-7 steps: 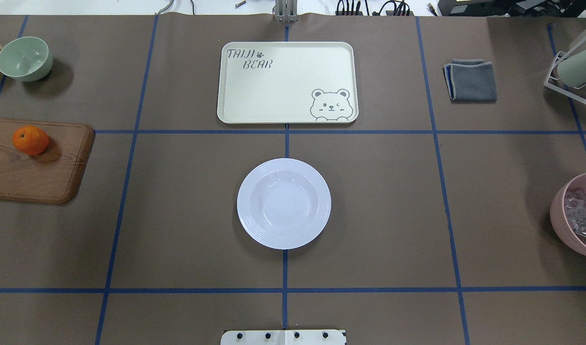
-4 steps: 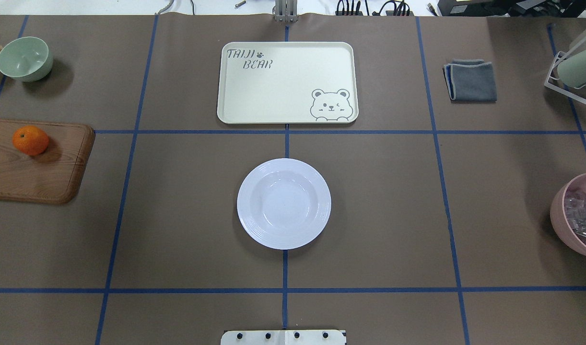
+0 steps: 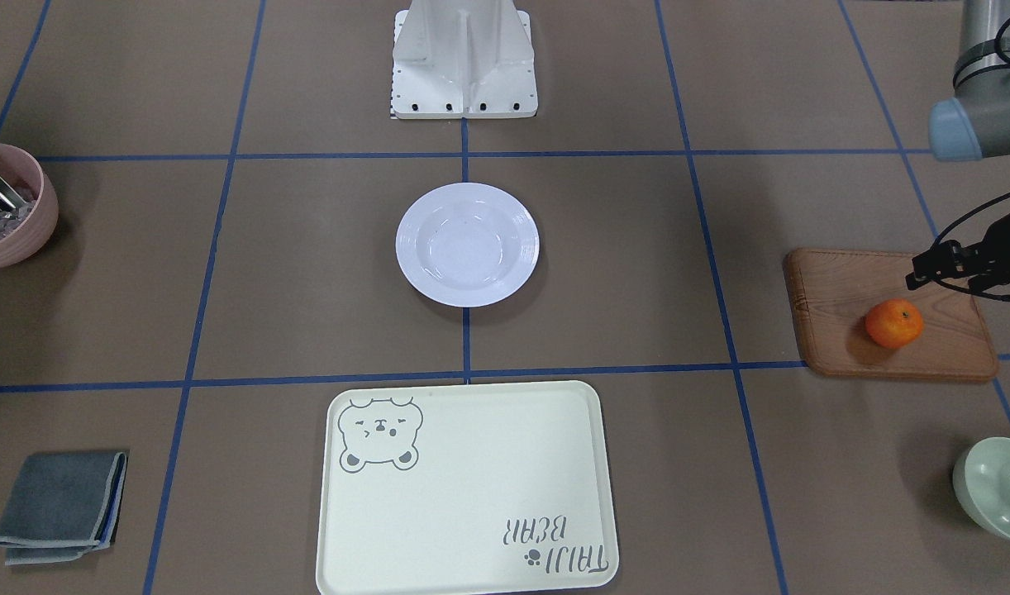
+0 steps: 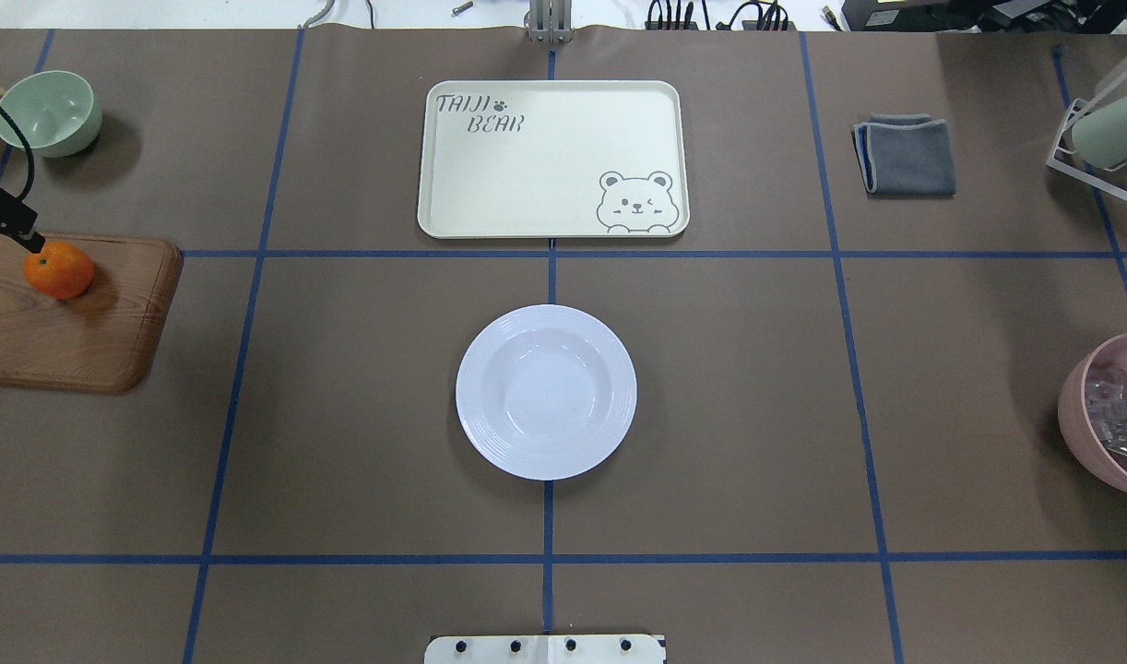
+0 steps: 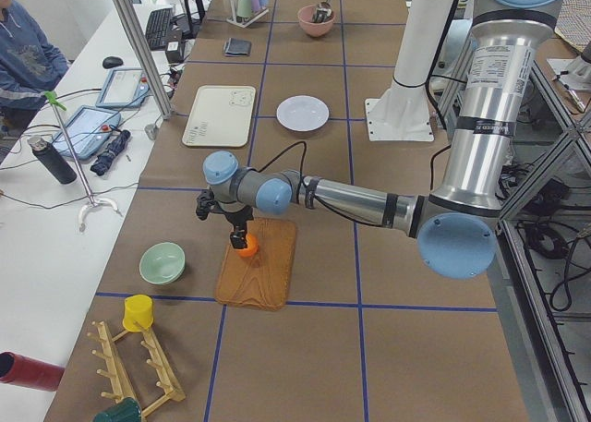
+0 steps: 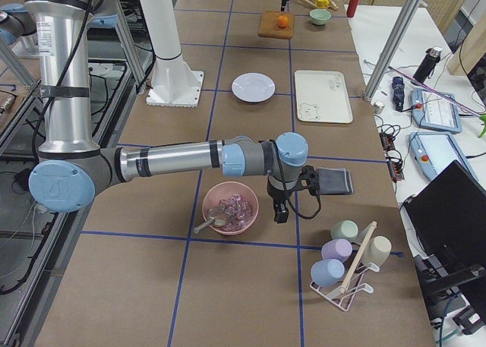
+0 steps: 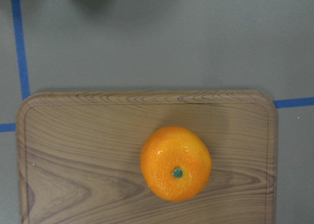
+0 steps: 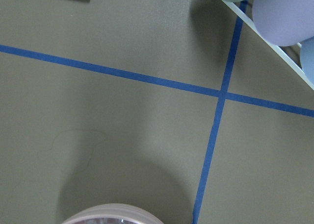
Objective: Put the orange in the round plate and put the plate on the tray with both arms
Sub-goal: 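Lower the left gripper onto the orange on the wooden tray and grasp it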
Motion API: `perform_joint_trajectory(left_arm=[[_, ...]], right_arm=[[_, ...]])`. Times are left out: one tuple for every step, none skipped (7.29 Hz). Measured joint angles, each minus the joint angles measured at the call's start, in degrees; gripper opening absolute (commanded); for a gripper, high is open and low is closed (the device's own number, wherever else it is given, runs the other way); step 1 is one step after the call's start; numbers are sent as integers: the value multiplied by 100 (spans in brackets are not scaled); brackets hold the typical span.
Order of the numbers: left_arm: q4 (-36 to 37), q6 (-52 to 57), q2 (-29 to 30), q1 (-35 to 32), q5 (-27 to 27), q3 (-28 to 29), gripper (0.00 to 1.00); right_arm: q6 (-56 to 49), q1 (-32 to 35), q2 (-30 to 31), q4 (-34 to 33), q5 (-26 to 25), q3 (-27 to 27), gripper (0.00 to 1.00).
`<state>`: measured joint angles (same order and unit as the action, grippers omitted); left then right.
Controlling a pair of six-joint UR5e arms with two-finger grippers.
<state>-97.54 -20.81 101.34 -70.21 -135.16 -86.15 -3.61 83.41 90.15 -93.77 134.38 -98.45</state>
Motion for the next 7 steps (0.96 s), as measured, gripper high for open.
perform_joint_trajectory(left_arm=[[-110, -24, 80, 47, 4, 185, 98], [-331, -74, 138, 84, 6, 390, 98], [-583, -187, 198, 146, 6, 592, 98], [-773, -296, 240, 223, 7, 734, 98], [-862, -346, 260, 285, 9, 803, 98], [-897, -363, 267, 338, 39, 837, 98], [-910, -370, 268, 380, 140, 860, 98]], right_arm=[[-1, -8, -2, 1, 0, 0, 100], [-3, -10, -3, 5, 0, -5, 100], [-1, -10, -1, 5, 2, -18, 100], [0, -10, 1, 2, 8, -27, 100], [1, -10, 2, 0, 13, -30, 100], [1, -9, 2, -1, 16, -31, 100], [1, -9, 5, -1, 17, -29, 100]])
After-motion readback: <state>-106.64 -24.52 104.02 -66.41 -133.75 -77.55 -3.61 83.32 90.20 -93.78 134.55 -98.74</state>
